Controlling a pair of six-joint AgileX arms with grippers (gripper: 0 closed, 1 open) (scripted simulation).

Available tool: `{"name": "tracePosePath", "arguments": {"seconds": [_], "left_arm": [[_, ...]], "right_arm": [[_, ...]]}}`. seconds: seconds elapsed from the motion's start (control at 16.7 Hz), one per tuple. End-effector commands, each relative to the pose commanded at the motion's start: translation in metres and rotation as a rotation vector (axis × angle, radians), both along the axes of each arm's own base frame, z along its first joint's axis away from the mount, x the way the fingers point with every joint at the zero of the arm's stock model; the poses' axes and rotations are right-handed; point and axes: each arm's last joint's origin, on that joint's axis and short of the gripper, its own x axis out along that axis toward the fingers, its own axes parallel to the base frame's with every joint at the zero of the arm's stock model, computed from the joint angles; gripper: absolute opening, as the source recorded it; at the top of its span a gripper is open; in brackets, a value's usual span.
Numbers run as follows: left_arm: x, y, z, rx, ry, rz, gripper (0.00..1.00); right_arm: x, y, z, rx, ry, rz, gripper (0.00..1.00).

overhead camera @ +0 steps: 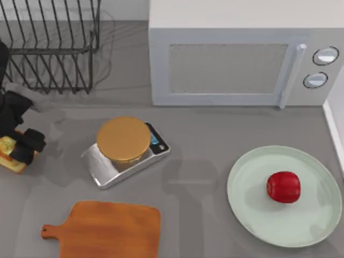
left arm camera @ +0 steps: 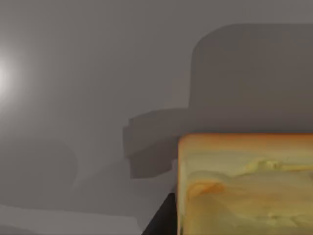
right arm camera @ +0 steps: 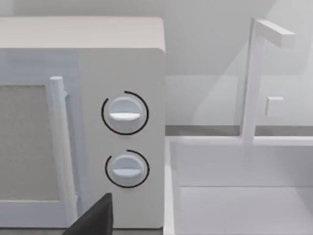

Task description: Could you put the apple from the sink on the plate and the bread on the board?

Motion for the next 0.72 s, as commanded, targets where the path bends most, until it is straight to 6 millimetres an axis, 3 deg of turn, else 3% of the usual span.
{"name": "tracePosePath", "arguments": {"seconds": [0.3,0.72], "left_arm": [[0.001,-0.001,0.008,-0.007,-0.005,-0.002,0.00],[0.001,-0.001,0.074,-0.006,0.040,-0.002,0.00]], "right_arm": [[0.000,0.000,0.000,0.000,0.000,0.000,1.00],[0.000,0.000,0.000,0.000,0.000,0.000,1.00]]}}
